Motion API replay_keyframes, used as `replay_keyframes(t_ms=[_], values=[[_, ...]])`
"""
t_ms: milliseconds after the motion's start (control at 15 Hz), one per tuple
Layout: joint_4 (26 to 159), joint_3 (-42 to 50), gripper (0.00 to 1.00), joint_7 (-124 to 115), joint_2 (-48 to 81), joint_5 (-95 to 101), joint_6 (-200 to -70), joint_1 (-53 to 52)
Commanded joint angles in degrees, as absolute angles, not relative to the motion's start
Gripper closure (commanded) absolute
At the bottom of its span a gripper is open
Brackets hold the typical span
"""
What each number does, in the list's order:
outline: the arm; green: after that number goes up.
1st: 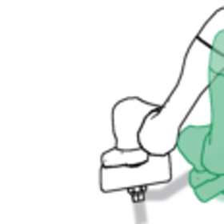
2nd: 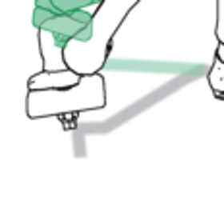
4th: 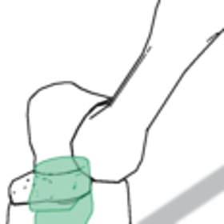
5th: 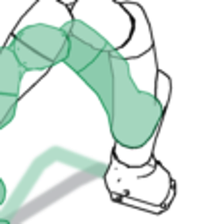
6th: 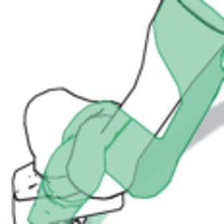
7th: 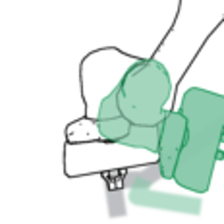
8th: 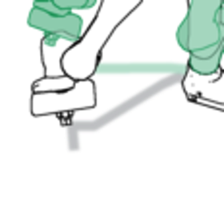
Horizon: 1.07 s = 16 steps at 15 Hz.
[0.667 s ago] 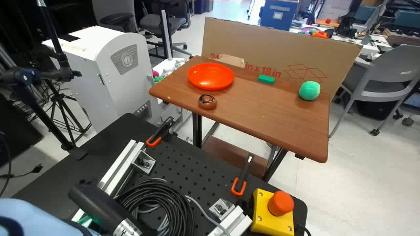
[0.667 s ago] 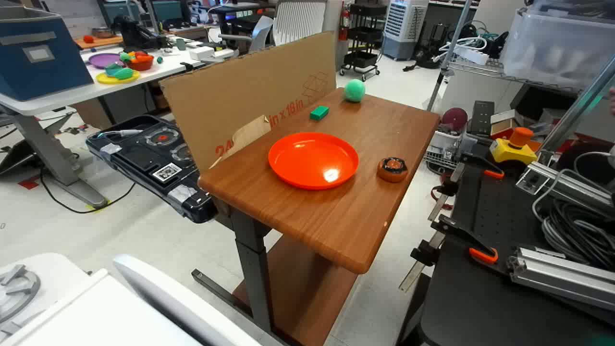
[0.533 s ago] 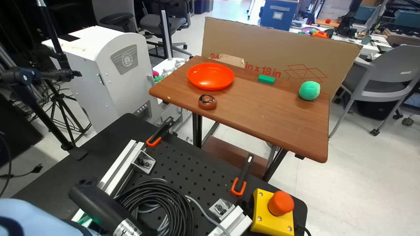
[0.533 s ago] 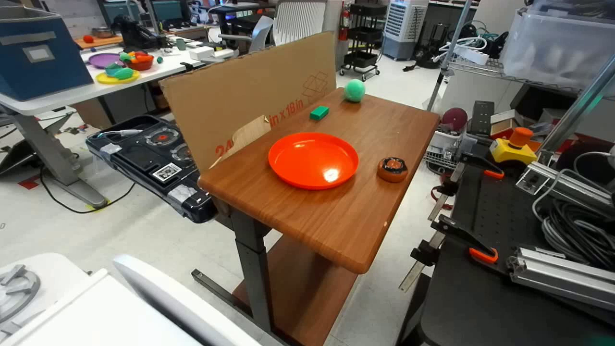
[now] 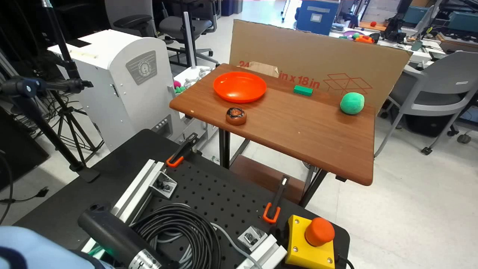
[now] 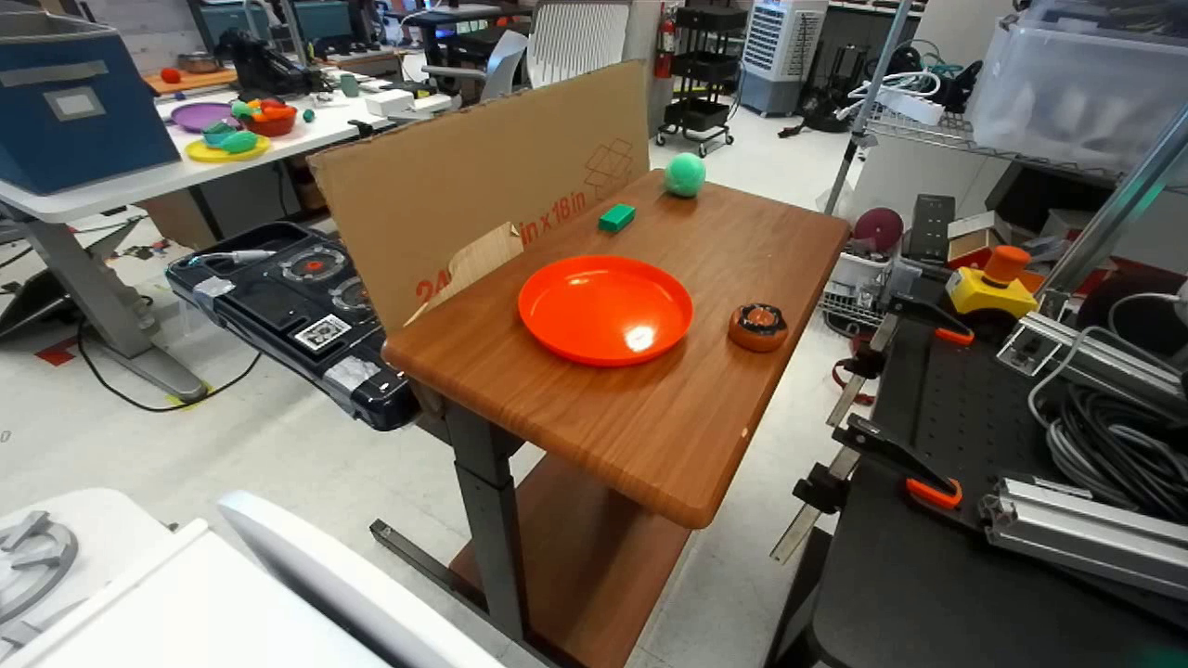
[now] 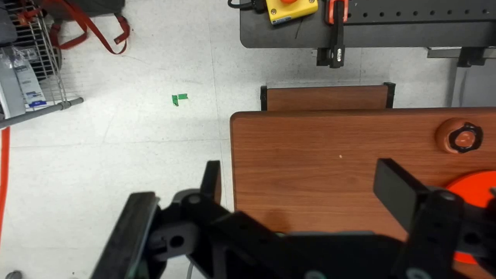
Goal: Put the donut toy on the orange plate
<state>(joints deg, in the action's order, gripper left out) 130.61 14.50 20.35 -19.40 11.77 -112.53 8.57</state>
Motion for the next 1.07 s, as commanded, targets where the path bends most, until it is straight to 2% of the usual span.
replay_keyframes(t_ms=[0,333,1000], values=[[128.69,14.37,0.00,21.38,-16.56,9.57,-112.36,8.08],[127.42,10.20,0.00,20.05,-9.98,7.07,-116.12,4.28],[130.69,-0.87,0.00,16.65,6.10,2.57,-136.94,-2.54]])
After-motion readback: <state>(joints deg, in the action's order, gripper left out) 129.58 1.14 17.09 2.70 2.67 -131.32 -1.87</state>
